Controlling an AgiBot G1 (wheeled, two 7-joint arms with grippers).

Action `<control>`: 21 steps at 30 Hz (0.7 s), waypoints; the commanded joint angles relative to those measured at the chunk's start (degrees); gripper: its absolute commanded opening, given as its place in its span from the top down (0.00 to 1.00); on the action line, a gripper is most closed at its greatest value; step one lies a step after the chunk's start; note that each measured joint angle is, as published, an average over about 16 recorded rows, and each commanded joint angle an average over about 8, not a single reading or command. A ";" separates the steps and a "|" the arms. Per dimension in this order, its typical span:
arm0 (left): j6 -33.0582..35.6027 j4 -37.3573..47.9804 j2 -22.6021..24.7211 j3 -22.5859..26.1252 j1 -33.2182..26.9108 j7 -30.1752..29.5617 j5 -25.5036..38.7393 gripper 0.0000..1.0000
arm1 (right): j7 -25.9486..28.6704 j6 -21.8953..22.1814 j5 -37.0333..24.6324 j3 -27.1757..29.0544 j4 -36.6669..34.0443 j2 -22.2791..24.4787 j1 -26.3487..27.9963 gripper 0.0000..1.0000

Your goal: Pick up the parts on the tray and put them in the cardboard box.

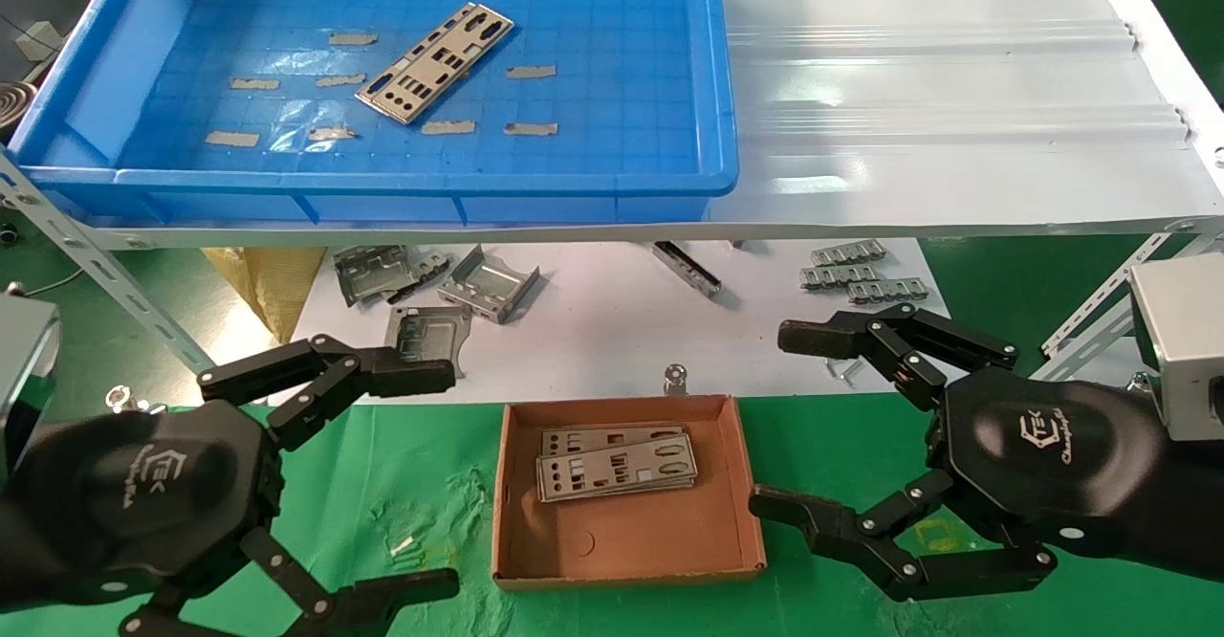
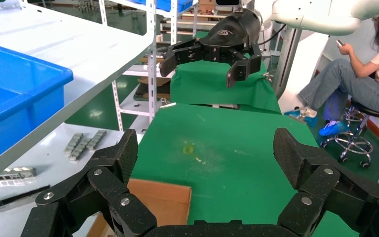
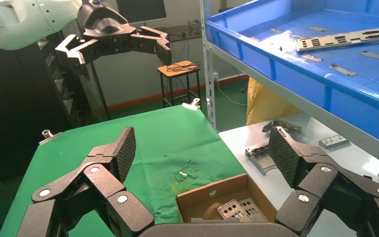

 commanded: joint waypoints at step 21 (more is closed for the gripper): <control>0.00 0.00 0.00 0.00 0.00 0.00 0.00 0.00 | 0.00 0.00 0.00 0.00 0.00 0.00 0.00 0.00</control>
